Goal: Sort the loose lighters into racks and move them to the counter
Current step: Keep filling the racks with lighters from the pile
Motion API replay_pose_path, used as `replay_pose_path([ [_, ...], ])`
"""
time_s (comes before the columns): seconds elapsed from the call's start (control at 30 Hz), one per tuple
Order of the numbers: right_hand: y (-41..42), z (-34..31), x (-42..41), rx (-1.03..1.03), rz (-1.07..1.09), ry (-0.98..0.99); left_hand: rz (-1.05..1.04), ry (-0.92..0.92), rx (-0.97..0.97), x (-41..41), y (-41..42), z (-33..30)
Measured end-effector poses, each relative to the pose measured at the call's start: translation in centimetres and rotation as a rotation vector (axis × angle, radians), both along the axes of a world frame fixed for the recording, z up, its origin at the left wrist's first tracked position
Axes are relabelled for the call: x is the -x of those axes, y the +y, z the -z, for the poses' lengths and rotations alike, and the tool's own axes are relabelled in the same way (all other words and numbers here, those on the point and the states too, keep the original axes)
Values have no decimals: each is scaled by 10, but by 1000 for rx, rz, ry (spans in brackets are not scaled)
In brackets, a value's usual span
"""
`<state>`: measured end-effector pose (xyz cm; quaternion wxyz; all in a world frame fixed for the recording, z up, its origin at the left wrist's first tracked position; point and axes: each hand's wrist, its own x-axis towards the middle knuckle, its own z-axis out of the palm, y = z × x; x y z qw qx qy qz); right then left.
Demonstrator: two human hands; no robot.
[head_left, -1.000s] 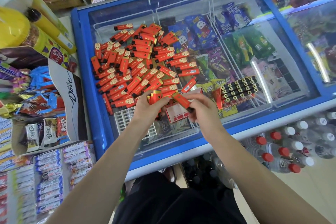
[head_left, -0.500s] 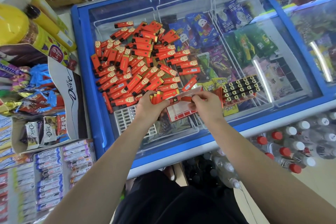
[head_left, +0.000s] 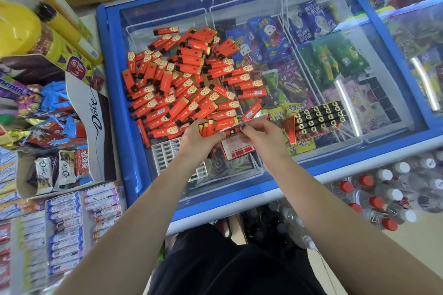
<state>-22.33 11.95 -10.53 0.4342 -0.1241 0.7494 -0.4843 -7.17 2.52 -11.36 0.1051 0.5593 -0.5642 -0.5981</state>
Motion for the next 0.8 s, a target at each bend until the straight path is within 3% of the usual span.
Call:
replay_pose_path([
  [0.23,-4,-4,4,-101,-21,90,11,-3,-17,-1,-1,1],
  [0.47,-11,12,3,-218,2,52,21,-13,-37,-1,0,-1],
  [0.63,-1,14,-2,-330,-132,-105,24,-21,-55,-2,-2,-4],
  [0.8,1,10,0,-301,-150,-197,-37,13,-35,0,4,-9],
])
